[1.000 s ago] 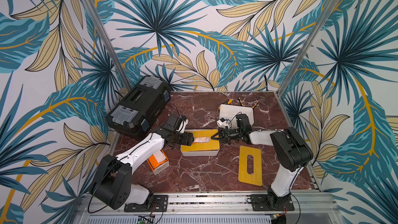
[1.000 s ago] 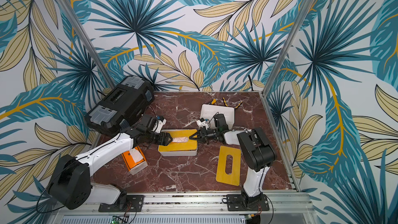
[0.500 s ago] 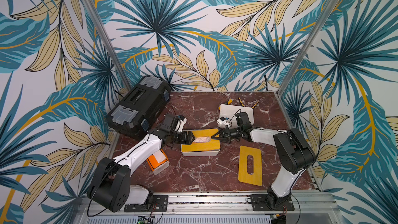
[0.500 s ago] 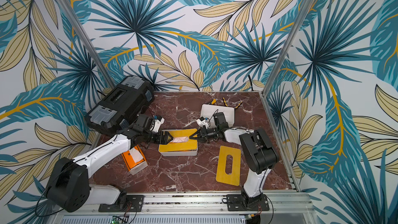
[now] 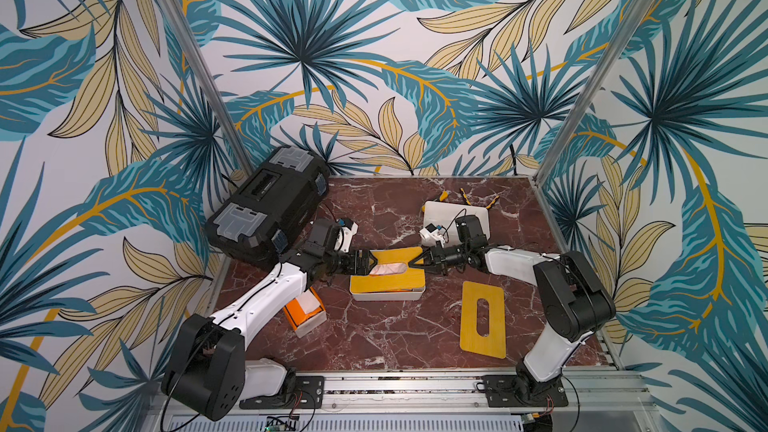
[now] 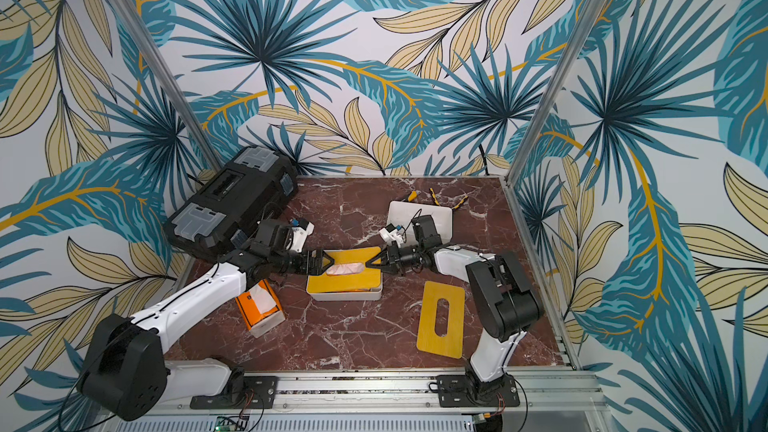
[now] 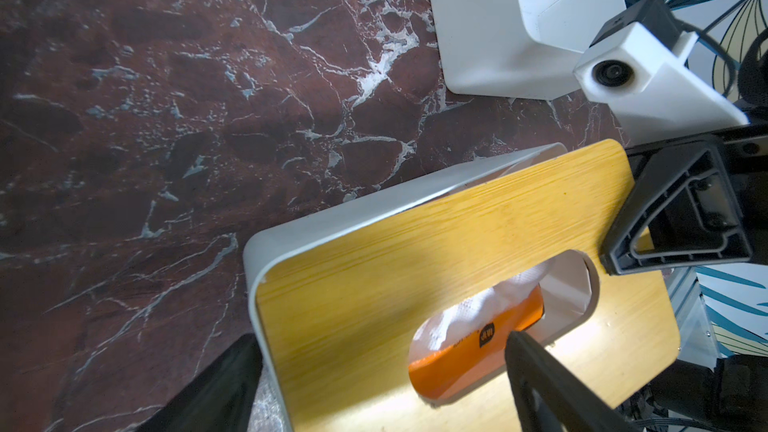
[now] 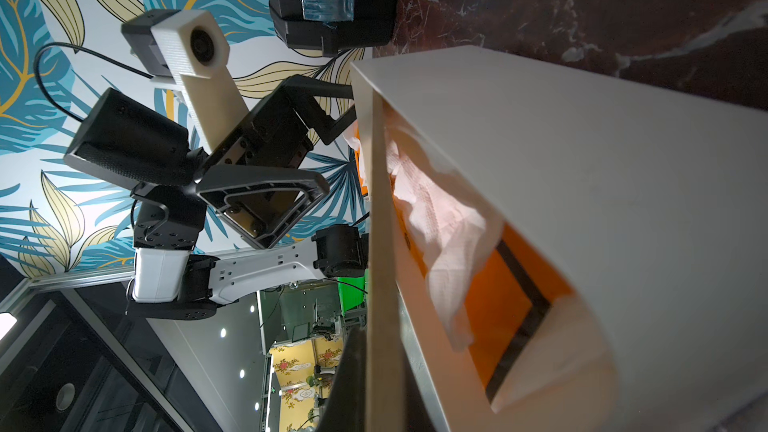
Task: Put the tissue paper into the tissue box
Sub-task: Close the box lid on the tissue box.
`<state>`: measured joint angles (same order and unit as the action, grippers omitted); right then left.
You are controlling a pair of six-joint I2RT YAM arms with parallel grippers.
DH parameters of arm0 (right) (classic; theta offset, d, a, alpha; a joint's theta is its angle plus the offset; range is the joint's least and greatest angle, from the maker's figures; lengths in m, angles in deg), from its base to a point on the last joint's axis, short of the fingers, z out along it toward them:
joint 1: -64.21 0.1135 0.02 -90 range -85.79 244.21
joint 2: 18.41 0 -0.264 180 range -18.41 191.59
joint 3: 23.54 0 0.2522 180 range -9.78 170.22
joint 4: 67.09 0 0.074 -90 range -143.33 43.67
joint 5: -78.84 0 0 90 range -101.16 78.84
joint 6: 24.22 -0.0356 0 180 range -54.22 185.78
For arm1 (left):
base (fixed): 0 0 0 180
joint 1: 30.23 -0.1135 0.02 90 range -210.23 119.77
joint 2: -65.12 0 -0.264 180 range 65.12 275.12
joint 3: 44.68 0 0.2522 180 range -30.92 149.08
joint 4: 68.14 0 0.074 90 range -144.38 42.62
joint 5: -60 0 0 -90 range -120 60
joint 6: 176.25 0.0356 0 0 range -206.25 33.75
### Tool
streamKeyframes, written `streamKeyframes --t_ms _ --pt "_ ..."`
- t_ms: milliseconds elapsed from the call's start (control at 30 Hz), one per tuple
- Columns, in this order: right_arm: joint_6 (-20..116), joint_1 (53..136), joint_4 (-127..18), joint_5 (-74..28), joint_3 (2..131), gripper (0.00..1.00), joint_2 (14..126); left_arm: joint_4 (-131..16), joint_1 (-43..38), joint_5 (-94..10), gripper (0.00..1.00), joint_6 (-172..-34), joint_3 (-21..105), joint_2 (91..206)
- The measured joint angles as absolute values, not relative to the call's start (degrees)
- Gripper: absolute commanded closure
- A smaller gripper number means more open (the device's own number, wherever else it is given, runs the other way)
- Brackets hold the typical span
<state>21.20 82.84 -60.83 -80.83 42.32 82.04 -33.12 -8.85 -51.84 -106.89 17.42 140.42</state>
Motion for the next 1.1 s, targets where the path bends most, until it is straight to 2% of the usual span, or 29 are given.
streamKeyframes --t_ms 633,1100 --pt "25.94 83.02 -50.43 -79.54 47.50 1.00 79.63 -34.50 -9.44 -52.54 0.00 -106.89 17.20 140.12" --pt "26.16 83.02 -50.91 -79.85 47.87 1.00 82.34 -34.43 -9.46 -52.30 0.00 -106.81 16.85 139.46"
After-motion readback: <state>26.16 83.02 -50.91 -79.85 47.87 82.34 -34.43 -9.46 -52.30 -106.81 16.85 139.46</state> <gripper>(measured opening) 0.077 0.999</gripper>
